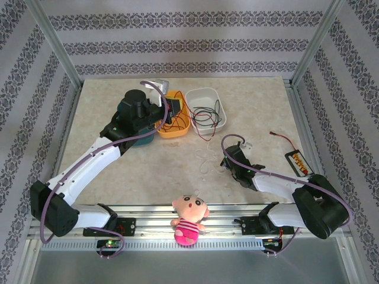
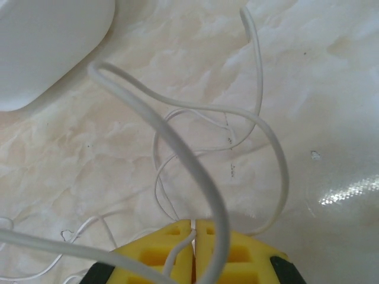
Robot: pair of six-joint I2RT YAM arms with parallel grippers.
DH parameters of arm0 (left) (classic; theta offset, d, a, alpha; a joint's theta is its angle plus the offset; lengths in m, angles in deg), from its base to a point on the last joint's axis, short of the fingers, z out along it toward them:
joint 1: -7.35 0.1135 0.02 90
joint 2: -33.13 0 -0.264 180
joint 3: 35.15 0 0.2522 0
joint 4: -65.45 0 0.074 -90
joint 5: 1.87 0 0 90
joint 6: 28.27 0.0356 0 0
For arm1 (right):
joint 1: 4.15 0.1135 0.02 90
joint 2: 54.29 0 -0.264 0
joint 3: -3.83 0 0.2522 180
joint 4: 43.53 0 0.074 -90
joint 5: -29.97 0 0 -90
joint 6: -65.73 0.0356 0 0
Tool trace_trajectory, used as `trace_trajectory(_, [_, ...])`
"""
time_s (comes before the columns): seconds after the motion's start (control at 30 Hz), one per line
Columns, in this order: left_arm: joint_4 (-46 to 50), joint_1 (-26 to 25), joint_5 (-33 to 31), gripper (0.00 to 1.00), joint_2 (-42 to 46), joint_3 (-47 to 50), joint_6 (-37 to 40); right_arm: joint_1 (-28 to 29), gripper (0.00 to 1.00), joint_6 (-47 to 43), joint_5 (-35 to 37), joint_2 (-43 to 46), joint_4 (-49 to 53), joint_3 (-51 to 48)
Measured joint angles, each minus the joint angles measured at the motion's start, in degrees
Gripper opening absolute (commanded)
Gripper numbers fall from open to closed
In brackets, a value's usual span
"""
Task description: Untangle the cables
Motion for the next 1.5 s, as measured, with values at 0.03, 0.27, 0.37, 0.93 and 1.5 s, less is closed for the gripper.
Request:
trace_trajectory(0.03, [0.0,0.5,-0.6,0.0,0.5,0.0,0.5,-0.4,0.0,0.0,0.0,0.0,0.3,0.0])
trace_trajectory(0.27, [-0.1,3.2,-4.8,0.0,4.9,-1.9,3.5,-1.1,0.0,0.2,0.0,0.0,1.8,-0.3])
trace_trajectory(0.37, [-0.3,3.4,-5.7,0.0,5.5,-3.3,4.5,-1.5,0.0,0.2,-0.1,0.0,2.1,-0.3])
trace_trajectory(0.93, [-0.6,9.7,-4.8,0.0,-11.9,-7.1,9.0,-1.6,0.0,0.2,-0.3,5.6,4.2,-0.9])
trace_trajectory(1.5, [-5.3,10.7,-4.4,0.0,-24.7,-8.7,17.6,-1.9,0.0,0.2,-0.2,6.8,5.3,-1.2])
